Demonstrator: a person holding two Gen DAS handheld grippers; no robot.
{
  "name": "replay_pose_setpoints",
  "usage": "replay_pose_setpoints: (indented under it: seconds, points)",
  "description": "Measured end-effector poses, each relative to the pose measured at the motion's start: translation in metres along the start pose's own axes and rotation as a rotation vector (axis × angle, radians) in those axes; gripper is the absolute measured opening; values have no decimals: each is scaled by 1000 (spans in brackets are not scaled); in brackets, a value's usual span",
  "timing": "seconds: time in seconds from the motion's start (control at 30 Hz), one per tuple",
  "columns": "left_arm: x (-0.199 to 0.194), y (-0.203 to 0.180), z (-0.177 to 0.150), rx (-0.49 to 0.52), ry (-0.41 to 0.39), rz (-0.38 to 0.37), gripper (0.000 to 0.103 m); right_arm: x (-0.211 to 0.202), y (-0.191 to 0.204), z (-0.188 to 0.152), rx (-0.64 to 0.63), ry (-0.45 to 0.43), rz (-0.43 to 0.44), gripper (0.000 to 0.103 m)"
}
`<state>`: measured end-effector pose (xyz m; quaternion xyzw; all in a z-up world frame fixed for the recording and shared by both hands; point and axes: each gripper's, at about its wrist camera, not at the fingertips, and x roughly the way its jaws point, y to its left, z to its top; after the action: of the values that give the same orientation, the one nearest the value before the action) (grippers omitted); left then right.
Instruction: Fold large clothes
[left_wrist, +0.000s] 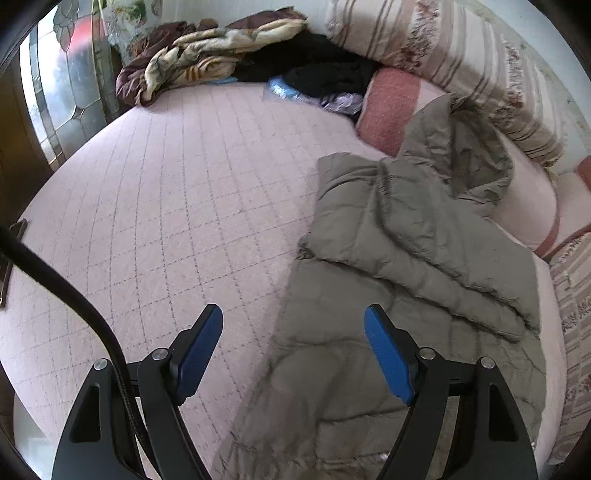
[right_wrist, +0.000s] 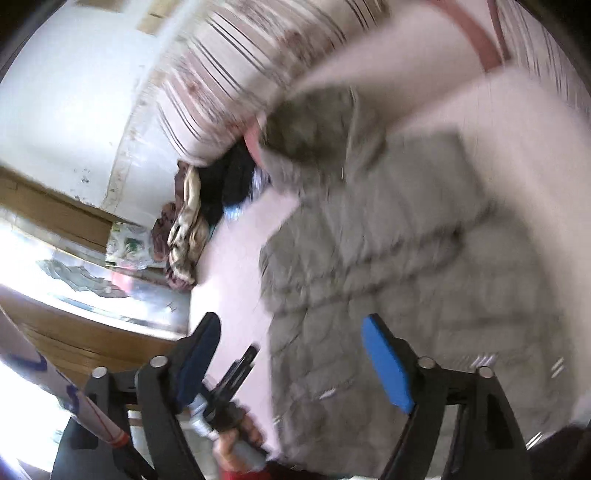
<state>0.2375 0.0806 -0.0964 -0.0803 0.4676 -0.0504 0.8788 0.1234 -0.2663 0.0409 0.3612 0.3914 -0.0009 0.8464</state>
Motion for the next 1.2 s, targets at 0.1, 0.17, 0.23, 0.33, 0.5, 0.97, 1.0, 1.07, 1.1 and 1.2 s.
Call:
replay_pose_setpoints:
  seconds: [0.1,0.17,0.23,0.33,0.5,0.97,1.0,1.07,1.1,1.2]
  points:
    - [-15,-12,3,45,-42,-3,78,2,-17,3,-15,-41,-45,85]
    - [-16,-21,13,75,-43,-5,78,13,-38,7,-7,-51,-56,85]
    - [-12,-37,34,120,-12,-8,78,28,-57,14,-5,-63,-63,85]
    - [-10,-60,69,168,-36,-15,78,58,-81,40,-12,-88,-87,85]
    - [16,-115,150,210,-71,-4,78,119,-104,101,-1,-90,-134,85]
    - [165,-247,276,414,-62,74,78,265,-89,266,-164,-149,-349,85]
    - [179,-253,280,433,-55,99,78,274,-90,274,-165,-151,-374,85]
    - [198,-260,284,455,-47,132,78,286,-93,287,-152,-161,-383,85]
    - [208,-263,286,453,-41,141,78,291,-95,292,-143,-164,-383,85]
    - [232,-265,286,424,4,111,78,306,-102,304,-101,-159,-377,85]
